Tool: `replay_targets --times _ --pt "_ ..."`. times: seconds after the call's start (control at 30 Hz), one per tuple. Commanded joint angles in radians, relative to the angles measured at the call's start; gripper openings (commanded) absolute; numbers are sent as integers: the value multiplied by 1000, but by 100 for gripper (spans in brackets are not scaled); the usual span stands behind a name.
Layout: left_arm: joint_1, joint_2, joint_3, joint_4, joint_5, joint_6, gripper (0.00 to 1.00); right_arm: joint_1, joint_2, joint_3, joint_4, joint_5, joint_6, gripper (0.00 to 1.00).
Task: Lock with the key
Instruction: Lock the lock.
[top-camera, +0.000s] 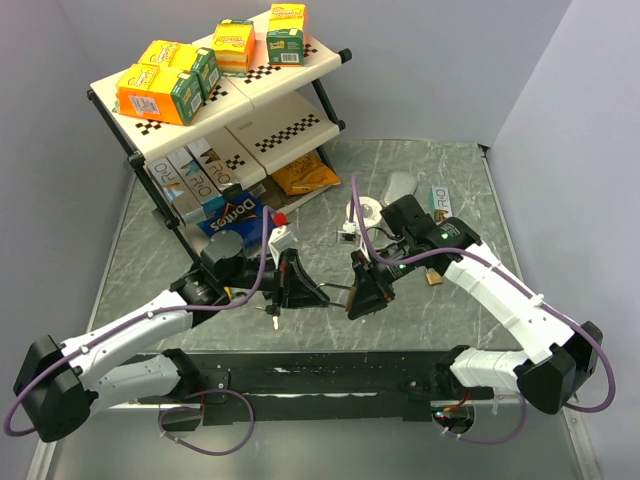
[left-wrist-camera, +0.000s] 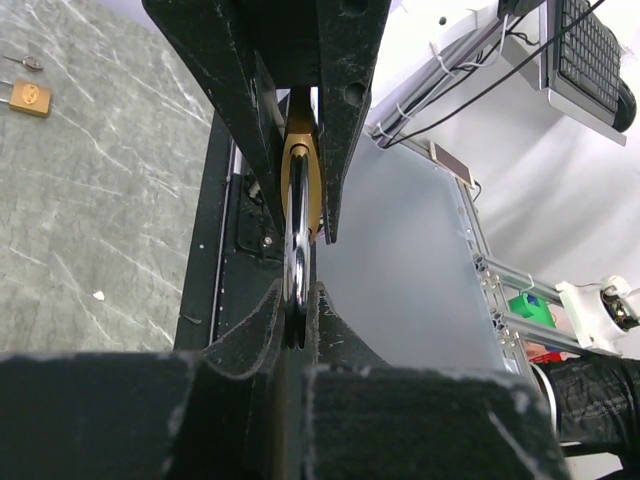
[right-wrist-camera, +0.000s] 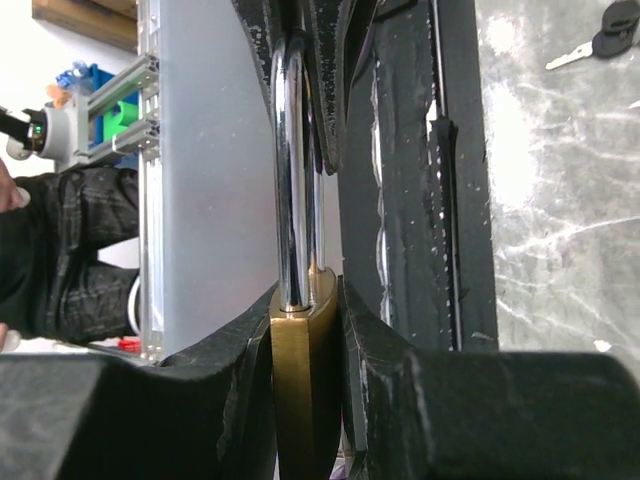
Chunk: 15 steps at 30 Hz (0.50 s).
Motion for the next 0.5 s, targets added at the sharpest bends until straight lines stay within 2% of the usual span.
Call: replay_targets --times 0.0,0.03,0.07,0.1,0.13,0.17,0.2,0.27,0.47 --pt "3 -12 18 17 -8 64 1 6 -12 64 372 -105 -12 0" --pt "25 -21 22 -1 13 75 1 -4 -18 55 349 -89 -26 0" --pt "43 -29 28 -53 21 101 1 -16 -29 53 330 -77 -55 12" --pt "80 -41 43 -75 29 114 1 -27 -31 52 309 -62 -72 20" --pt "100 -49 51 -98 47 127 1 -65 -34 47 266 -63 -86 31" --pt "117 -53 56 -129 55 148 1 -86 -35 44 252 -69 -99 55" --pt "146 -64 64 -143 61 157 1 -108 -35 41 230 -77 -110 62" --pt "168 -72 71 -166 78 182 1 -172 -37 43 168 -83 -148 68" --pt "186 -75 85 -186 96 187 1 -248 -40 67 25 -69 -265 68"
